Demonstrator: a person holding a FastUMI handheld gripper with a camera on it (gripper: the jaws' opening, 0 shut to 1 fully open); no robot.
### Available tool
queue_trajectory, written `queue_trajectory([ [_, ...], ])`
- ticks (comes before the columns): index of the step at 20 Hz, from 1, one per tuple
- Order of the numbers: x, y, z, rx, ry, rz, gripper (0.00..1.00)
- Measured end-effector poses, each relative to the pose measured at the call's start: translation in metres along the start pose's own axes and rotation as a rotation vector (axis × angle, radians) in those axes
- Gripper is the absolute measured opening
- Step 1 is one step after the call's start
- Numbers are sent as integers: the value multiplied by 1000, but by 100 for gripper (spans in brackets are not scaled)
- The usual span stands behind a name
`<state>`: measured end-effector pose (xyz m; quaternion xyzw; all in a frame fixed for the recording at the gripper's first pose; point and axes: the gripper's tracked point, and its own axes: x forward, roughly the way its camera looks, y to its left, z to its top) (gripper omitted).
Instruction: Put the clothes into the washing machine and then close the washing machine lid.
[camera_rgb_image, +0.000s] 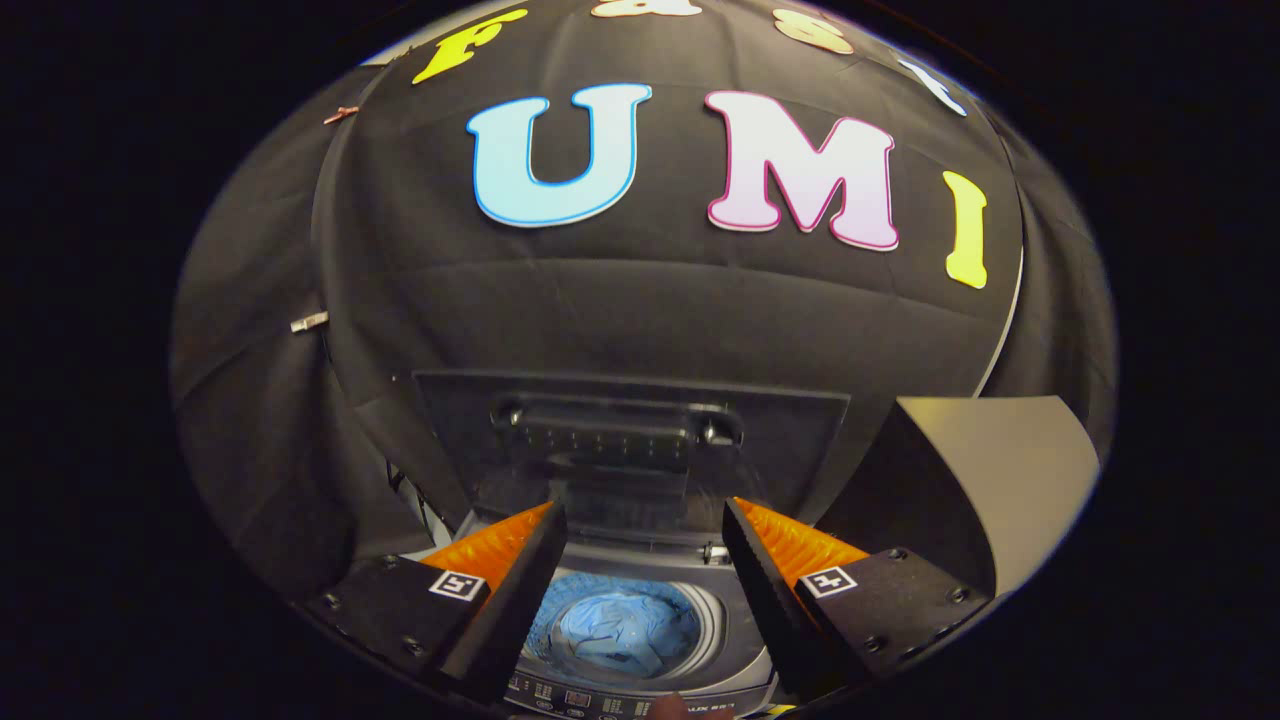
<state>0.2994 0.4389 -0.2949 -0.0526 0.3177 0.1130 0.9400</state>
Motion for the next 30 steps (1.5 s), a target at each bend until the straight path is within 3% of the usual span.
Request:
queue_trajectory([
  [12,59,0,74,4,-58,-26,98],
  [21,121,-3,63,42,17,-27,98],
  [24,120,1,56,106,31,-3,99],
  [30,112,-1,54,78,13,3,99],
])
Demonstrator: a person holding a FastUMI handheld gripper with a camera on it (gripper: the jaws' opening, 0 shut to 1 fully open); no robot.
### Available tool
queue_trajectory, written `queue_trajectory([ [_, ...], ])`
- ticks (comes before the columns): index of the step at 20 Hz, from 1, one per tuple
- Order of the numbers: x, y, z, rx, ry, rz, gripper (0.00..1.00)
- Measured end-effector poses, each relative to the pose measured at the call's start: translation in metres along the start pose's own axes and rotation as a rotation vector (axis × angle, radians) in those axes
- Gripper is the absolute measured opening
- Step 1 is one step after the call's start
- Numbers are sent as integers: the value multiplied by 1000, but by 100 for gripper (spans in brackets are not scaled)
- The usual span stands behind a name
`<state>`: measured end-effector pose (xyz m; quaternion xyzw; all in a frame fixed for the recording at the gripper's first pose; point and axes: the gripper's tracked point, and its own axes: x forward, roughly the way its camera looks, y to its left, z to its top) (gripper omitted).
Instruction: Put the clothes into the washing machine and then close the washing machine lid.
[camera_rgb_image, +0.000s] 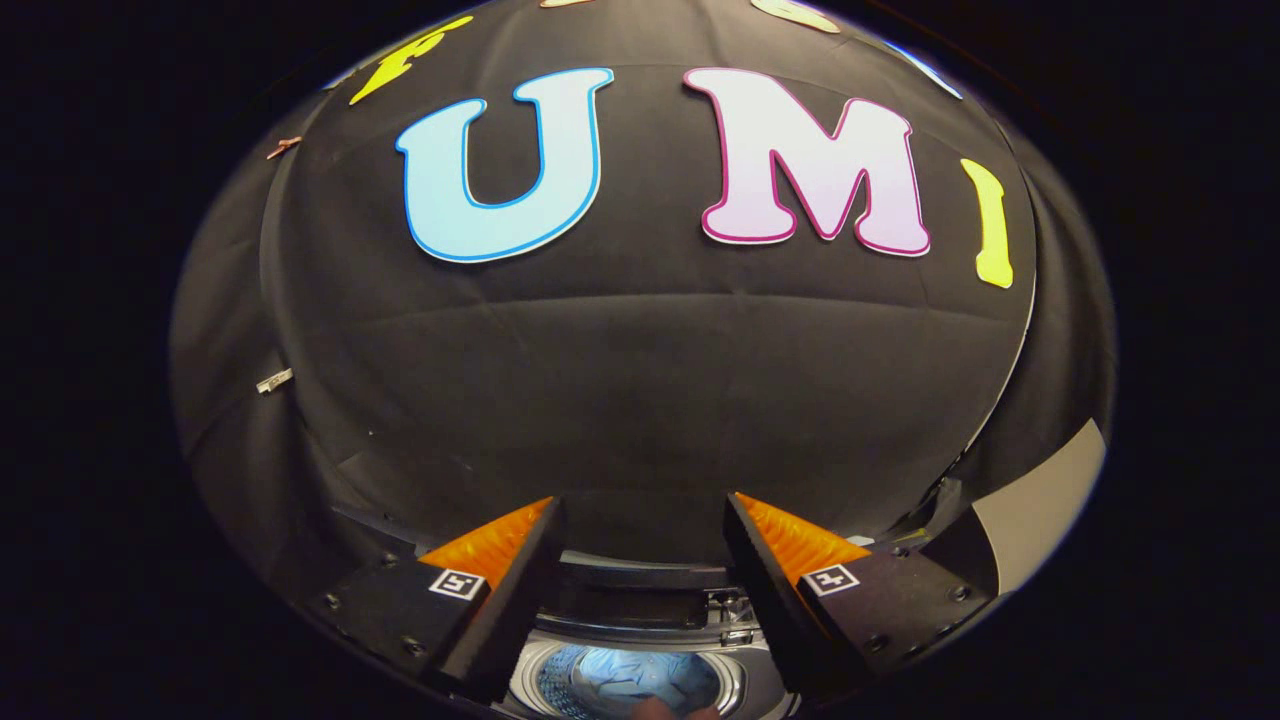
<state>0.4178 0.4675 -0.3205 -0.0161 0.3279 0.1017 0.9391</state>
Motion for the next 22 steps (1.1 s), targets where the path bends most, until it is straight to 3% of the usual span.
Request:
queue_trajectory([
  [10,-46,4,-23,-18,-45,18,99],
  [22,-110,10,-86,-18,-72,135,98],
])
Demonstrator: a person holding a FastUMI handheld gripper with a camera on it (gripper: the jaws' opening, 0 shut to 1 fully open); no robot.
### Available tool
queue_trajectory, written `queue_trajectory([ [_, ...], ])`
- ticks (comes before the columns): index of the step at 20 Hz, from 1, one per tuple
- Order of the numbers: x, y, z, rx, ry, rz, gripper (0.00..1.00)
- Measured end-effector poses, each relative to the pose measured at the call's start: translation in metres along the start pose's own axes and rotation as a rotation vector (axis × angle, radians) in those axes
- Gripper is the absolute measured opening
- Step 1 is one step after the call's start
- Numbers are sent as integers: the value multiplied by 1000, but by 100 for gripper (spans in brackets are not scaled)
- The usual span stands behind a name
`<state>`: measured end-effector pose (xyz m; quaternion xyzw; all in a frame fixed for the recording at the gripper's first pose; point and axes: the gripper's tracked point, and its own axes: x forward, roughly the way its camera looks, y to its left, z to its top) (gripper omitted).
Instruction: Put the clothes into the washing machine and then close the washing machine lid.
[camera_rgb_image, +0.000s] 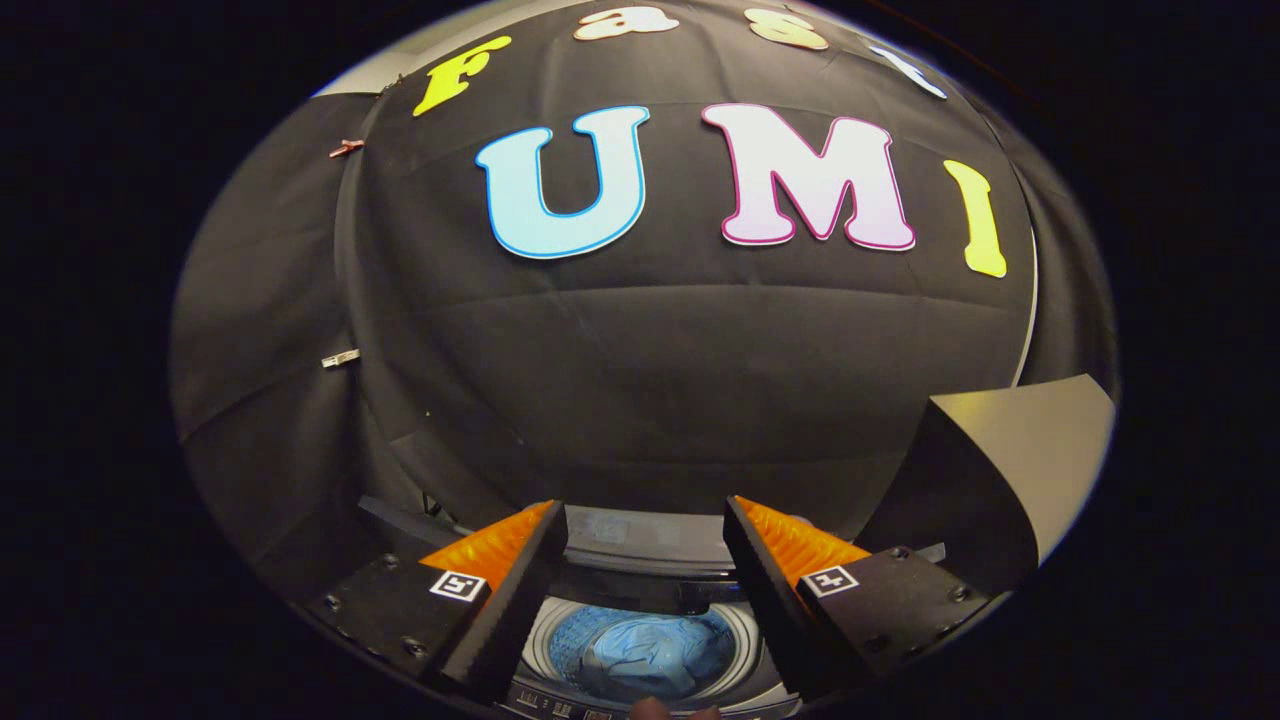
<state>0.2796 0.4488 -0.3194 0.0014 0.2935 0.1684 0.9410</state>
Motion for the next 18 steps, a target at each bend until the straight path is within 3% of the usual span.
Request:
queue_trajectory([
  [4,-5,-11,-56,-72,91,-37,99],
  [8,-11,-20,-91,-52,109,-50,98],
  [11,-24,-19,-91,-50,85,-54,98],
  [18,-60,-15,-40,-68,-38,-61,98],
])
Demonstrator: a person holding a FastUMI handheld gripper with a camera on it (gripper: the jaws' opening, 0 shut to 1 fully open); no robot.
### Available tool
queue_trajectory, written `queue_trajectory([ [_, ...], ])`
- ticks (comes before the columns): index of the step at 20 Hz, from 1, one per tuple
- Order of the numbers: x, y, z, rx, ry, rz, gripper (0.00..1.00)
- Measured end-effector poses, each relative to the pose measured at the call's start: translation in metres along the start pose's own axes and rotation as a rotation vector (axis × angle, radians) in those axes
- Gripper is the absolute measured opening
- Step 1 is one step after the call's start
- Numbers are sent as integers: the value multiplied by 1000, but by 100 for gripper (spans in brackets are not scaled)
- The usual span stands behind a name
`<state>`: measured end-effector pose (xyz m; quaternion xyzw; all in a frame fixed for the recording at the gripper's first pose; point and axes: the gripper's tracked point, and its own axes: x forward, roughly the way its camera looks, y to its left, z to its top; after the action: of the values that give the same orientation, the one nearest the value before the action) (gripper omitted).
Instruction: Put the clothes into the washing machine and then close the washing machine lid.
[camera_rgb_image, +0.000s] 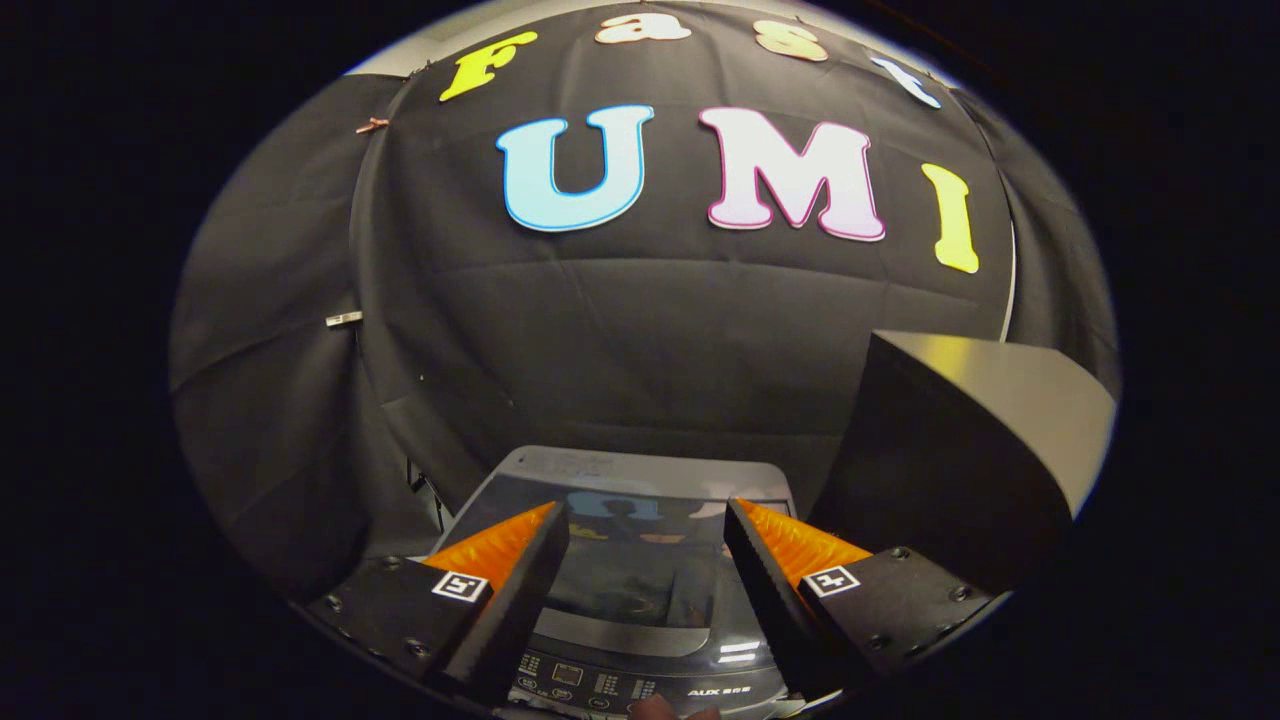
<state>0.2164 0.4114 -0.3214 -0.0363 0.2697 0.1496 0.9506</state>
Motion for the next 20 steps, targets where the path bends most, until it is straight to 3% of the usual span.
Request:
queue_trajectory([
  [20,-130,-27,122,-35,-249,-10,98],
])
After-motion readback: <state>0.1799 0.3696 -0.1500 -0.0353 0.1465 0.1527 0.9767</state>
